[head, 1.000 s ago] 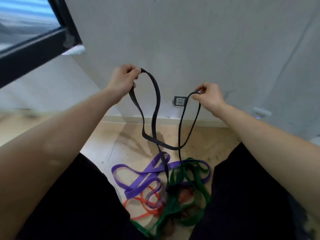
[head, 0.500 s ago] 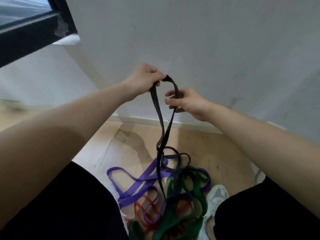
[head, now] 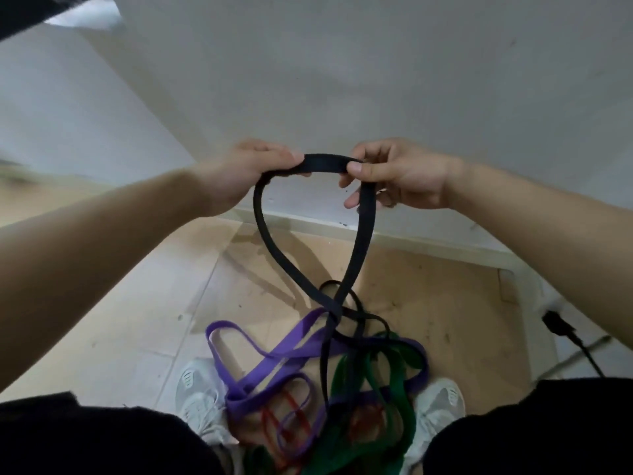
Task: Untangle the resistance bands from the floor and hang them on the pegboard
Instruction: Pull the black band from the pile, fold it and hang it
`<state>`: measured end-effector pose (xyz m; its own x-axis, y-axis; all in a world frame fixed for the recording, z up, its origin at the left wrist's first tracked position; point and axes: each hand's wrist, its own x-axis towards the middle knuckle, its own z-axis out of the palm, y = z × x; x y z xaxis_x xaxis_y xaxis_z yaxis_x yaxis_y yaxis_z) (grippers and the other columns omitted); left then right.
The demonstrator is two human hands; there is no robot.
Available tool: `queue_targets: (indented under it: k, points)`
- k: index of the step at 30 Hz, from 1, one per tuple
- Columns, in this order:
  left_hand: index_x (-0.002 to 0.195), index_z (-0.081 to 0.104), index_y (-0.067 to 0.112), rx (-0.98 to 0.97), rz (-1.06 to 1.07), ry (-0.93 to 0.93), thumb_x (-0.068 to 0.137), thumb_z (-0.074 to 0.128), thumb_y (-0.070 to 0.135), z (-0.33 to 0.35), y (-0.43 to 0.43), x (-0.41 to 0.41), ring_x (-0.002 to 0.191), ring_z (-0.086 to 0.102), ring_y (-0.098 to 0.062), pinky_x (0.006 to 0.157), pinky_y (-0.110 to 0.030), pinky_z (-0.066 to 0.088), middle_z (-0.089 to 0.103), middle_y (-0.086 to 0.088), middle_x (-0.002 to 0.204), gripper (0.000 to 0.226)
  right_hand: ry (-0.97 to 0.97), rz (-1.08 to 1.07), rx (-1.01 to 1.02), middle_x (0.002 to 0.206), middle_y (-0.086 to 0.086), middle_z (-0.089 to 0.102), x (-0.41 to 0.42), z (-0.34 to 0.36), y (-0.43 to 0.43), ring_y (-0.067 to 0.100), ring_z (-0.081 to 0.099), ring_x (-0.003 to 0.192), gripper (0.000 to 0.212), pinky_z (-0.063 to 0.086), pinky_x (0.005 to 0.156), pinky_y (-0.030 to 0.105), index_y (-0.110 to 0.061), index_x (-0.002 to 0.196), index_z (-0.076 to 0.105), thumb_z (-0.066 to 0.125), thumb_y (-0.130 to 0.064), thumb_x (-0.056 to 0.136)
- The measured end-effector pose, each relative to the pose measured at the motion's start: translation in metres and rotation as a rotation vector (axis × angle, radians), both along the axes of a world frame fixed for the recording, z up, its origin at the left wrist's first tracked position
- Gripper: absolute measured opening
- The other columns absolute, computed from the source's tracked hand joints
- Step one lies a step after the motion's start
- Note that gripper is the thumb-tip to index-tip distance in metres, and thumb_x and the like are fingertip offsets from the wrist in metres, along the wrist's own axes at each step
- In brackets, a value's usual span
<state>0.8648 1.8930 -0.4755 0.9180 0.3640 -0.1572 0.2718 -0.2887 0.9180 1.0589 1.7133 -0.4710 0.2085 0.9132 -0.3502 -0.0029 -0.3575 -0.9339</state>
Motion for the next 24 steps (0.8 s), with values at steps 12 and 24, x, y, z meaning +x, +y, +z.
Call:
queue_targets:
  k: [12,24]
  points:
    - [0.088,0.067,0.015,0.027,-0.019,-0.105,0.088,0.076,0.030,0.062,-0.050,-0.035,0.084,0.064,-0.010,0.091,-0.036,0.049,0.066,0.003,0.077,0.018,-0.191,0.043,0.063,0.088,0.004,0.065,-0.058,0.056,-0.051,0.021,0.065,0.091,0.037,0.054,0.090,0.039,-0.006,0.109,0.065,0.075,-0.033,0.087]
    - [0.097,0.068,0.016,-0.100,0.103,-0.485,0.098,0.064,0.022,0.114,-0.076,0.013,0.083,0.063,-0.010,0.065,-0.020,0.052,0.065,0.004,0.082,0.007,-0.066,-0.058,0.249,0.107,0.026,0.070,-0.067,0.058,-0.033,0.030,0.069,0.109,0.031,0.053,0.096,0.042,-0.018,0.072,0.050,0.075,-0.011,0.088]
